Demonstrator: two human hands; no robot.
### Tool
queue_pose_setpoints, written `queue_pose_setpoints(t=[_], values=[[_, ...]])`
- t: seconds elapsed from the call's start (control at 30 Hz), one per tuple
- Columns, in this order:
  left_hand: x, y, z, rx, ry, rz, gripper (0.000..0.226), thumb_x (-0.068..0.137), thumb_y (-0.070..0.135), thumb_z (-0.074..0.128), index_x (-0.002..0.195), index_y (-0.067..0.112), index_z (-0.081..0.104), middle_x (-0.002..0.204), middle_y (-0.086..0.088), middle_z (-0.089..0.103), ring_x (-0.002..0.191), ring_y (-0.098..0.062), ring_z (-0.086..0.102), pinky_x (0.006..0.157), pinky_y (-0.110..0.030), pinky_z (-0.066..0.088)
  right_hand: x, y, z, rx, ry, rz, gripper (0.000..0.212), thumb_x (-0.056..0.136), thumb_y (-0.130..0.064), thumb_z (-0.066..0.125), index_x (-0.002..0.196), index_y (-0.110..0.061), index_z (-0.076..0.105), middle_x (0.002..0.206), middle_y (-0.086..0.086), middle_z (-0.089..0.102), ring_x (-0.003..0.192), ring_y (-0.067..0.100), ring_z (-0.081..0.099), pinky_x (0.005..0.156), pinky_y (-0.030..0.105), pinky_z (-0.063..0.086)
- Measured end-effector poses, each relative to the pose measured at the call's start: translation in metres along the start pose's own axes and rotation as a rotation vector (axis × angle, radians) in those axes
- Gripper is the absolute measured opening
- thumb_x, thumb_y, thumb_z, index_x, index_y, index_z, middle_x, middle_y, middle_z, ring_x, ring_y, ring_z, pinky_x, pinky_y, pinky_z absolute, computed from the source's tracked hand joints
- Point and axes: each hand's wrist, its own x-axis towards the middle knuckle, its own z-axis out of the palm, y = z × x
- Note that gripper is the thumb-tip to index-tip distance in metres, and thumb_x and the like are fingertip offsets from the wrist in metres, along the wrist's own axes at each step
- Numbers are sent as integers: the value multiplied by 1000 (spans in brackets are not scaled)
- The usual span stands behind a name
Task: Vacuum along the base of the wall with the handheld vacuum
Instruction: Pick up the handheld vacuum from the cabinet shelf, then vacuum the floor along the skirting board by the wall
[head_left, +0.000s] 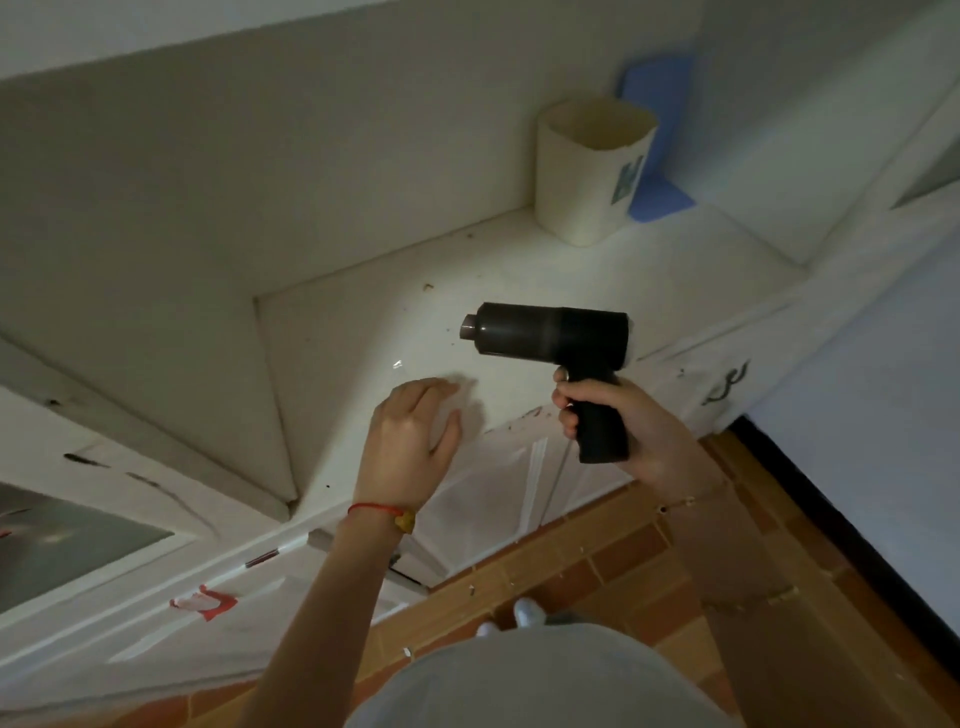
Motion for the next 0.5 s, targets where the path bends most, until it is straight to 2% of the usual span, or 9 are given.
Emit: queue_pose_setpoints(t=[0.17,0.37,0.5], values=[[3,26,17,-64,-90,101,40,95,36,44,121,12,64,118,-6,66,109,-22,59,96,-40,50,-43,9,-21,93,147,-82,3,90,-9,57,93,-9,57,77,5,58,65,14,57,65,23,54],[7,66,46,-127,-158,231,30,93,27,54,115,11,67,106,-4,70,95,-20,64,86,-30,51,-96,22,-56,175,312,-158,12,88,-22,61,90,-11,57,73,3,54,59,12,56,57,22,52],[10,96,71,-147,-235,317,31,94,29,52,113,11,68,105,-5,71,93,-20,65,85,-34,55,-130,29,-83,230,402,-201,15,91,-24,61,93,-10,58,74,3,56,61,13,56,59,23,52]])
